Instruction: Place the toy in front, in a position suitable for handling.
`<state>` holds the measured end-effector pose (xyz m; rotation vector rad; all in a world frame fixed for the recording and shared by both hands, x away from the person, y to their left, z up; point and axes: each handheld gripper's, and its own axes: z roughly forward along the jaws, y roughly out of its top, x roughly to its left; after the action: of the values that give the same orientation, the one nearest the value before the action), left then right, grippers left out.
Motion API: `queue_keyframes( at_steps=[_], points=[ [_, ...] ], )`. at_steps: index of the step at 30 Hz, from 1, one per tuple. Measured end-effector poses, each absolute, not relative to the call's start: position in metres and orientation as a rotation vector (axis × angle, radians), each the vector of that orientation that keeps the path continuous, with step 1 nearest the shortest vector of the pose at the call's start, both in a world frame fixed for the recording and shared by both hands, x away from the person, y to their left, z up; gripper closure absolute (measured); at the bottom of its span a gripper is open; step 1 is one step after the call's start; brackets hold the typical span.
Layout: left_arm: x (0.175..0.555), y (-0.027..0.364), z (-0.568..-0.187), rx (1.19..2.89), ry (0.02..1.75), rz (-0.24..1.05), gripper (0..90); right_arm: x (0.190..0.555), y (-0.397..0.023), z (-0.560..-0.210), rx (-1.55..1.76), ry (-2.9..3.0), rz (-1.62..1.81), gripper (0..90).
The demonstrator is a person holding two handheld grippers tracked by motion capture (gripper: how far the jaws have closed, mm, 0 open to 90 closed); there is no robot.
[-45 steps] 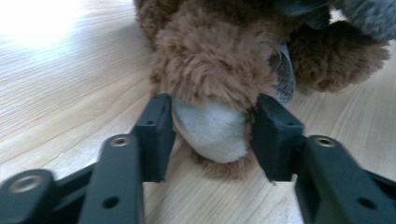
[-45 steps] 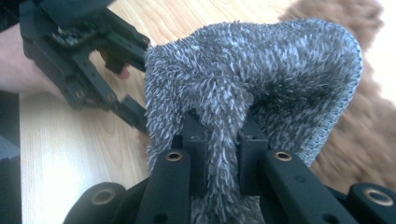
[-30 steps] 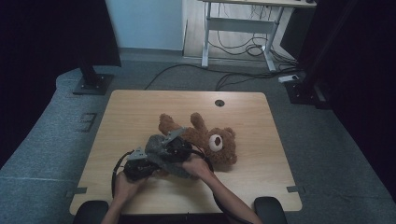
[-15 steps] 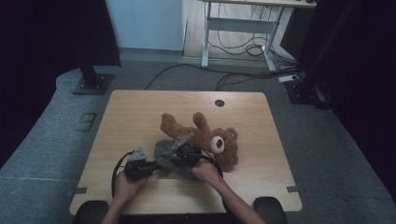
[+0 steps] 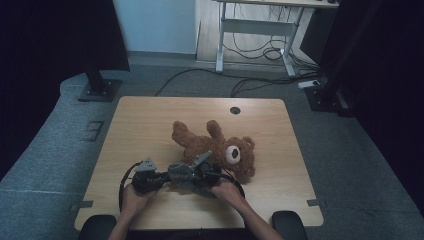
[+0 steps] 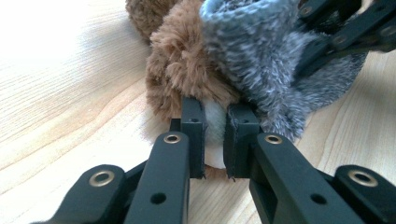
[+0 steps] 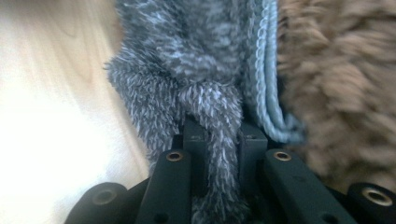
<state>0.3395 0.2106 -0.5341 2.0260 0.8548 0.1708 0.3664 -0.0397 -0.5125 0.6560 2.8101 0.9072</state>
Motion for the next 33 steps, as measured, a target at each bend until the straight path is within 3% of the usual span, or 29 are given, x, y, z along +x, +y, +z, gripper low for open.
queue_keyframes(
  at_steps=[6, 11, 20, 33],
  points=[
    [0.341, 0.212, -0.535, 2.006, 0.864, 0.144, 79.0, 0.359, -0.053, -0.481, 0.655, 2.758, 1.085, 77.8],
    [0.341, 0.211, -0.534, 1.999, 0.859, 0.135, 79.0, 0.353, -0.038, -0.464, 0.584, 2.757, 1.172, 77.8],
    [0.341, 0.211, -0.534, 2.010, 0.861, 0.131, 80.7, 0.358, 0.006, -0.497, 0.541, 2.850, 1.086, 77.6],
    [0.340, 0.210, -0.534, 2.014, 0.854, 0.134, 81.4, 0.365, -0.008, -0.514, 0.603, 2.869, 0.971, 77.7]
  ],
)
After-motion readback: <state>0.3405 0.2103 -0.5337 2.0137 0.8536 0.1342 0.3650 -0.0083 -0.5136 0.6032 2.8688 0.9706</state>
